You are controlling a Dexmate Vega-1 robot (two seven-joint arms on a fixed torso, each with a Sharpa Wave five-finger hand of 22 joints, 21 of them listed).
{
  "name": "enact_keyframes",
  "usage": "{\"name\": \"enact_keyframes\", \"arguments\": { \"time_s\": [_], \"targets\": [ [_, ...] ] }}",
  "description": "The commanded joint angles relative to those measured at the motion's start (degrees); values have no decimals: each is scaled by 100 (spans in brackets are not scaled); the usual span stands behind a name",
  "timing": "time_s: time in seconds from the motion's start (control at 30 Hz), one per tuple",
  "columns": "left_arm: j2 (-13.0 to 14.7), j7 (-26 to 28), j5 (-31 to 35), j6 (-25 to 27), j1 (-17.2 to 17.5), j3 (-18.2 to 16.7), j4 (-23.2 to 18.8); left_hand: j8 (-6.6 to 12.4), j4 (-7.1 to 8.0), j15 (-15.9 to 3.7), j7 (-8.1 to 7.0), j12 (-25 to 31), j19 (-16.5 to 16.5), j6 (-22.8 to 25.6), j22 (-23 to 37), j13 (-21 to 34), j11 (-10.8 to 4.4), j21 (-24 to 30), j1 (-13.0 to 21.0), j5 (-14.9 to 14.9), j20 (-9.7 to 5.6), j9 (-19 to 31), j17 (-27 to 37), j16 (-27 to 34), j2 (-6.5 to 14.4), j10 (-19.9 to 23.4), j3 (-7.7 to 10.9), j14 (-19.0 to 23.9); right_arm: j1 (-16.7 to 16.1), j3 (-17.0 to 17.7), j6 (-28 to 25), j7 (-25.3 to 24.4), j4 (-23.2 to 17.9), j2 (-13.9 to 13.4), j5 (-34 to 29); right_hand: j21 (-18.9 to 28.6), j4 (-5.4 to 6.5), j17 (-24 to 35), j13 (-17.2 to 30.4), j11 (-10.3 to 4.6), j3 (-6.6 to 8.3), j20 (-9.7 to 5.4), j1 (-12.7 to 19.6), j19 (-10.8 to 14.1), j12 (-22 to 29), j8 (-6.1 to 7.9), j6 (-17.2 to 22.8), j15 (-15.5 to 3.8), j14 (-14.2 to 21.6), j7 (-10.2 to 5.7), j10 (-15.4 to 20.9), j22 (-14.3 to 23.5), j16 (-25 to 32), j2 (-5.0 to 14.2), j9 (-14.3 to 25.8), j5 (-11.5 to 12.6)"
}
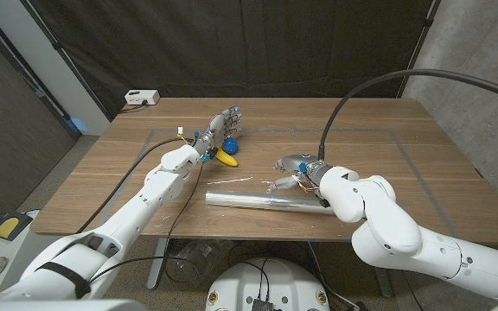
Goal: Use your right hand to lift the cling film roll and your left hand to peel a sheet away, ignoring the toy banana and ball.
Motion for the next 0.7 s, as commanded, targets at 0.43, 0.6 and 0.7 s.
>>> {"name": "enact_keyframes", "arguments": {
  "time_s": [0.43, 0.6, 0.7],
  "targets": [
    [-51, -222, 38, 34, -317, 161, 335, -12, 3, -9, -29, -37, -29, 59, 16, 33, -31, -46, -13, 12, 36, 25, 13, -6, -30, 61, -50, 68, 303, -1101, -659, 1006, 744, 671, -1890, 65, 99, 47, 42, -15, 37, 307, 238, 354, 21, 3, 49, -466, 168, -48, 48, 18, 55, -59, 18, 97],
    [-80, -276, 59, 42, -462, 224, 467, -13, 4, -3, -27, -42, -24, 58, 16, 34, -30, -51, -17, 13, 40, 25, 13, -11, -31, 59, -54, 63, 178, -1060, -739, 1041, 944, 843, -1976, 44, 142, 62, 49, 15, 9, 296, 190, 321, 25, -3, 45, -463, 154, -37, 52, 18, 52, -70, 20, 97],
    [-100, -318, 69, 28, -547, 264, 551, -13, 5, -2, -29, -45, -24, 61, 17, 34, -33, -56, -20, 14, 41, 25, 14, -12, -30, 59, -57, 65, 130, -1066, -760, 1068, 1036, 913, -2133, 40, 159, 67, 52, 14, -2, 290, 168, 318, 34, 10, 82, -472, 167, -36, 74, 19, 58, -72, 20, 98]
  ]
}}
